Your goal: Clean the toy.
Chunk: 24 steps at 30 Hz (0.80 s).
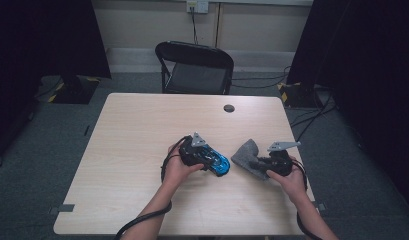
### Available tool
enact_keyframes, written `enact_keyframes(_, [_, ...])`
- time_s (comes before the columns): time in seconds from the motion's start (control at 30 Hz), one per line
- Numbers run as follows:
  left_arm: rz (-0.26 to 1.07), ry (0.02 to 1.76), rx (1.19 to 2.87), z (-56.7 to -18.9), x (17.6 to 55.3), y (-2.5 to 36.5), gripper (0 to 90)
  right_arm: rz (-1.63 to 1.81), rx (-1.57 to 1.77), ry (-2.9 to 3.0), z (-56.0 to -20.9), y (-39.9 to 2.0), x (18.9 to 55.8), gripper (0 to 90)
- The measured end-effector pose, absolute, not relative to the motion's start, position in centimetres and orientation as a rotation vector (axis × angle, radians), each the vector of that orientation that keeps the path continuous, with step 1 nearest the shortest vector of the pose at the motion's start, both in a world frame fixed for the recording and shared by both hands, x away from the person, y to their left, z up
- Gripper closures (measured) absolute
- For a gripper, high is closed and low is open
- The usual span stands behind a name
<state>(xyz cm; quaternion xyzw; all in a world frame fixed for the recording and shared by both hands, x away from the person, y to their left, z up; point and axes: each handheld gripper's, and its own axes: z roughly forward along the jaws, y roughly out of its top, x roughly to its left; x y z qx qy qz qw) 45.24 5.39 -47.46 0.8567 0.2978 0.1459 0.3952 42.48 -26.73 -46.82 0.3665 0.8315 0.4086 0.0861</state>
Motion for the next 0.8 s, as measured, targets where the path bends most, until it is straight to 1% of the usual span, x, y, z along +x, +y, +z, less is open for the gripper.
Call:
enact_keyframes(0.2, [0.351,0.765,2.181,-46.4,45.0,5.9,19.3,1.219,1.09,2.475,-46.4,-26.6,42.6,71.8])
enact_keyframes(0.43, [0.349,0.771,2.183,-45.5,43.8,8.1,19.6,1.249,1.051,2.475,-45.3,-25.3,42.8,71.8])
enact_keyframes(0.8, [0.347,0.798,2.182,-44.4,41.6,12.0,19.9,1.307,0.937,2.54,-44.1,-20.1,43.3,71.8])
